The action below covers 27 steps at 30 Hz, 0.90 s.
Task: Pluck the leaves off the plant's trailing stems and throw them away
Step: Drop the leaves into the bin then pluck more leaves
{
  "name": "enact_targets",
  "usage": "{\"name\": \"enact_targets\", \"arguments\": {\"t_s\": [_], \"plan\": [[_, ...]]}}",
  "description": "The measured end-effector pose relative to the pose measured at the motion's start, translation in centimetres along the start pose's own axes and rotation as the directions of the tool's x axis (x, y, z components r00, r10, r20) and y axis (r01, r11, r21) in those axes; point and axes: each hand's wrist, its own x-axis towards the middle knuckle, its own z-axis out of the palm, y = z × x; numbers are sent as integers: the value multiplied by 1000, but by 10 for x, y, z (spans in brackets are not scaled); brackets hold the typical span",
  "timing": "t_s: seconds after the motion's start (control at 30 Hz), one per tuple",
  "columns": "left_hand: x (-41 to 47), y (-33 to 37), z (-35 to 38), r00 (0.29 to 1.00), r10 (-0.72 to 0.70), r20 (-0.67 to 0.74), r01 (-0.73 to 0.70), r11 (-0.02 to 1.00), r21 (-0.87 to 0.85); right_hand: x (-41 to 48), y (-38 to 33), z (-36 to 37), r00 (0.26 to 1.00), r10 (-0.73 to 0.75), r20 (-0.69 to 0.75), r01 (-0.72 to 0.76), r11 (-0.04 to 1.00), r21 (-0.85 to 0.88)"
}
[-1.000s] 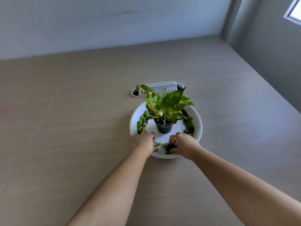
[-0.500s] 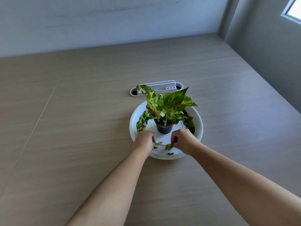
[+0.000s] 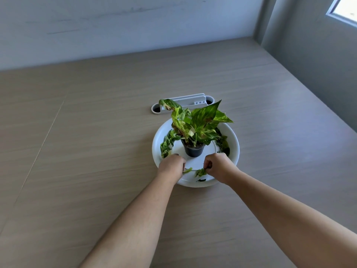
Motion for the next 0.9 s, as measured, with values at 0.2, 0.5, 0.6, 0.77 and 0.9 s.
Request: {"name": "enact_targets", "arguments": {"t_s": [0.2, 0.5, 0.6, 0.77, 0.9], "plan": [[-1, -9, 7, 986, -101, -130, 61, 958, -280, 3, -5, 10, 1000, -10, 19, 10, 1000, -6], [-19, 0, -15, 957, -206, -207, 70, 850, -522, -2, -9, -13, 999, 34, -41, -33, 999, 27], [-26, 23, -16, 966, -170, -195, 33, 830, -557, -14, -3, -25, 996, 58, -61, -56, 998, 41], [-35, 91, -8, 987, -41, -154, -47, 848, -529, -54, 38, -60, 978, 124, -170, -114, 991, 67], [-40, 179, -1, 987, 107, -118, -152, 856, -494, -106, 102, -106, 925, 271, -264, -251, 962, 108]]}}
